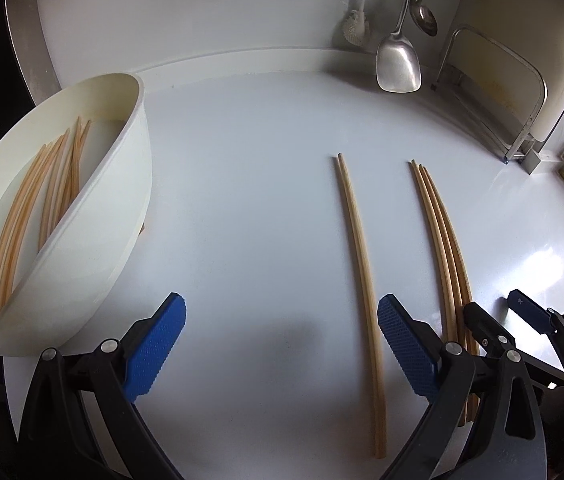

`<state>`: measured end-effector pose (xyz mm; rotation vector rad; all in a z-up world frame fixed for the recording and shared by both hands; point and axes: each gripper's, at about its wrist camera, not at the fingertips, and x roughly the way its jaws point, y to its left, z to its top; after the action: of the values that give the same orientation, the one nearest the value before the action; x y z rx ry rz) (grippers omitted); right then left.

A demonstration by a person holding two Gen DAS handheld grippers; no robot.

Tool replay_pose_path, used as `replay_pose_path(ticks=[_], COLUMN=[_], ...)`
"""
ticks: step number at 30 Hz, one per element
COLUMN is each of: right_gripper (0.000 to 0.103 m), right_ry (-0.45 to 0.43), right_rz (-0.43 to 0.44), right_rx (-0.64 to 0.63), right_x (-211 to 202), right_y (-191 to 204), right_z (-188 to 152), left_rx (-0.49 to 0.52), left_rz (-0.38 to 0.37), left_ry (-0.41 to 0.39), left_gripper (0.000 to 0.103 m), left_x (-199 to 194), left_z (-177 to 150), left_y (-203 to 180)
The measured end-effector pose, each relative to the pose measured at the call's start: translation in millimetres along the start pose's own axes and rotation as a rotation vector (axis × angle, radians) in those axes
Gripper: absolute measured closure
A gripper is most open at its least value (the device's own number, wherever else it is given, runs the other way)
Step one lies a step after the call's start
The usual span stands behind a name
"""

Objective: Organize utensils
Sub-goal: 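Close the right tool on a chopstick while the left tool grasps another chopstick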

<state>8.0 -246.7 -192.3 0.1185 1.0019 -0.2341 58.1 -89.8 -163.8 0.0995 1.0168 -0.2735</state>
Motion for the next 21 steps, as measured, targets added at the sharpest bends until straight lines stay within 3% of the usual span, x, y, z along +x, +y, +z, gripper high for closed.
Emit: replay_pose_path(ticks=[9, 21], right_gripper=[0.042, 0.042], right_ry=[-0.008, -0.017], right_rz=[-0.053, -0.024], right_rx=[0.003, -0.047], right_x=[-3, -1], right_y=[-20, -13], right_z=[1, 3], left_rx=[0.034, 0.038], left_rz=[-0.011, 0.021], left_ry=[0.021, 0.051], left_gripper=[0.008, 0.008], left_x=[10, 24], left_z=[-5, -9], left_y=[-15, -18])
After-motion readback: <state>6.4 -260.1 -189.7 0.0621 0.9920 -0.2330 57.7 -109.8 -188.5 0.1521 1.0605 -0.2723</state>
